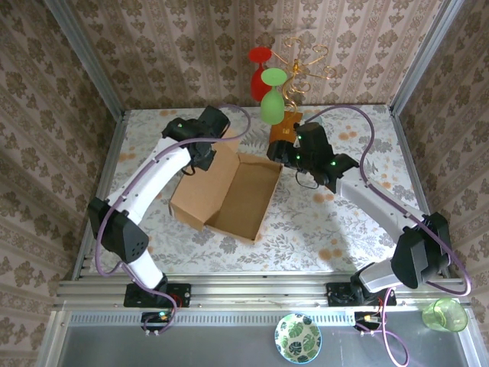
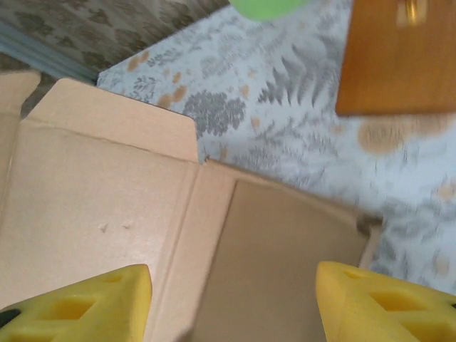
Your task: Fold the paper box
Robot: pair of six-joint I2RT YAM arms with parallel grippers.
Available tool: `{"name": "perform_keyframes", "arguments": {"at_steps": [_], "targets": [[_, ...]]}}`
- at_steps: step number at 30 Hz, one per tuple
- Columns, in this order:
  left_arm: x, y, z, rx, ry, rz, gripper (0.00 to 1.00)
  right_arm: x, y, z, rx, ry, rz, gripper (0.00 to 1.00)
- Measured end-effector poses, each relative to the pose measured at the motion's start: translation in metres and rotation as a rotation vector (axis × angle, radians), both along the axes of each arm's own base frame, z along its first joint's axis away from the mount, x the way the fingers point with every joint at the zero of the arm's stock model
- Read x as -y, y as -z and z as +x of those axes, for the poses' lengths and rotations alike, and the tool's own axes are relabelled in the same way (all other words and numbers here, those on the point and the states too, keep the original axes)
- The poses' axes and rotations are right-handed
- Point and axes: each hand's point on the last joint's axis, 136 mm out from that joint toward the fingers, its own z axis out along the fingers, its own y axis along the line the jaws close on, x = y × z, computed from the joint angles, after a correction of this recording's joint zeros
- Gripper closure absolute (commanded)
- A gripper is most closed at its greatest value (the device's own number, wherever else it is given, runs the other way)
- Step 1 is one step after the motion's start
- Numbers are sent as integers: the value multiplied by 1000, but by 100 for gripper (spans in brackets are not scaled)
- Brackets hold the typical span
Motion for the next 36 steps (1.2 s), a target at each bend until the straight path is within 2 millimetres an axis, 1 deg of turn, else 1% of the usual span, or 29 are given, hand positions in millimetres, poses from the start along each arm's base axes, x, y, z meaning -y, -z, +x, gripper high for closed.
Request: {"name": "perform_keyframes", "arguments": {"at_steps": [4, 9, 12, 14, 17, 19, 22, 26, 29, 31, 36], "targets": [[24, -6, 8, 22, 213, 51, 100, 4, 9, 8, 182, -171, -77, 35], [51, -14, 17, 61, 436, 102, 100, 8, 0, 33, 389, -301, -144, 32], [63, -18, 20, 81, 536, 126, 100, -3, 7, 44, 432, -388, -172, 32], [69, -20, 20, 88, 594, 141, 100, -11, 15, 50, 440, -429, -186, 32], [76, -20, 19, 91, 654, 155, 100, -16, 27, 55, 443, -456, -213, 32], [79, -17, 19, 88, 683, 159, 100, -18, 30, 57, 446, -469, -229, 32], [83, -11, 17, 75, 723, 167, 100, -20, 22, 65, 478, -480, -253, 34], [85, -4, 18, 72, 759, 188, 100, -22, 10, 69, 521, -492, -271, 47], [85, -4, 18, 73, 775, 193, 100, -25, 7, 67, 531, -511, -276, 56], [85, -4, 20, 73, 776, 189, 100, -27, 10, 65, 519, -522, -275, 56], [82, -5, 23, 77, 769, 181, 100, -26, 17, 62, 495, -528, -277, 50]]}}
